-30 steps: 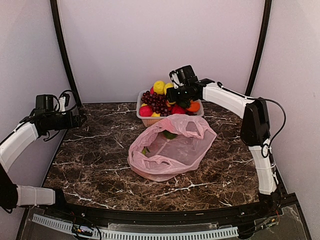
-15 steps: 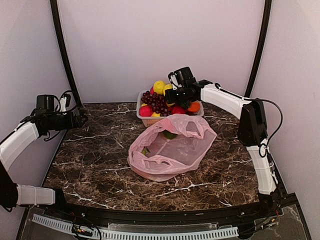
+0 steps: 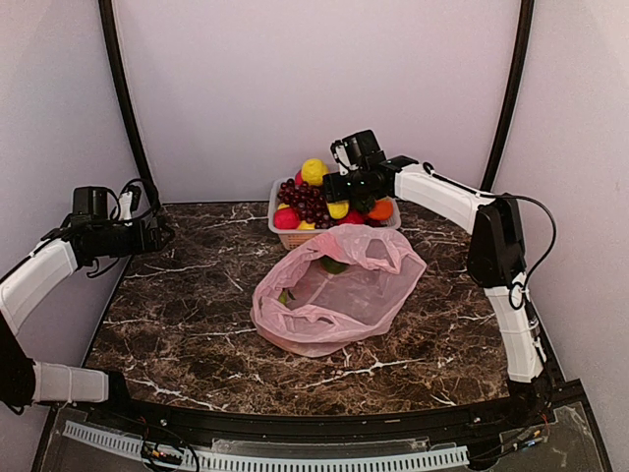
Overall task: Untie the knot of the plastic bag and take out the fruit
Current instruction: Place the fake fruit in the bin.
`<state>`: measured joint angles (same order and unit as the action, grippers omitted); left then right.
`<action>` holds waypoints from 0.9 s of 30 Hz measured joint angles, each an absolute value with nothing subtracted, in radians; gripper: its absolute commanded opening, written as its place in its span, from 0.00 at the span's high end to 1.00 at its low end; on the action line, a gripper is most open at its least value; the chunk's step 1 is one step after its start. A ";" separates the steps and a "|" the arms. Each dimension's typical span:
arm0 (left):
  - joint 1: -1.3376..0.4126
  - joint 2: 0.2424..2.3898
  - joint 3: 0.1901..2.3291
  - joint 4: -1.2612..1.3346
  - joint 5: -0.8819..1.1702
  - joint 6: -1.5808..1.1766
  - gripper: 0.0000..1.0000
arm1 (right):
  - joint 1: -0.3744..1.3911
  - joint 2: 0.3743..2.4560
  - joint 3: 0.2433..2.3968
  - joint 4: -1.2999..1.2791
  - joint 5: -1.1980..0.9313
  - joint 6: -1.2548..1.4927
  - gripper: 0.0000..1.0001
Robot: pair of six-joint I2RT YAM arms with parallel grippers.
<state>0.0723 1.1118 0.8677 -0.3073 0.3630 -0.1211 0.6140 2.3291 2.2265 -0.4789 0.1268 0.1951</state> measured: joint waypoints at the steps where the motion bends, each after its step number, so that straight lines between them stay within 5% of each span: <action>1: 0.072 1.112 0.868 -0.307 0.364 -0.121 0.03 | 0.614 2.329 2.226 -0.479 0.126 0.195 0.31; 27: 0.070 1.110 0.842 -0.276 0.481 -0.136 0.03 | 0.621 2.146 2.087 -0.360 -0.044 0.184 0.21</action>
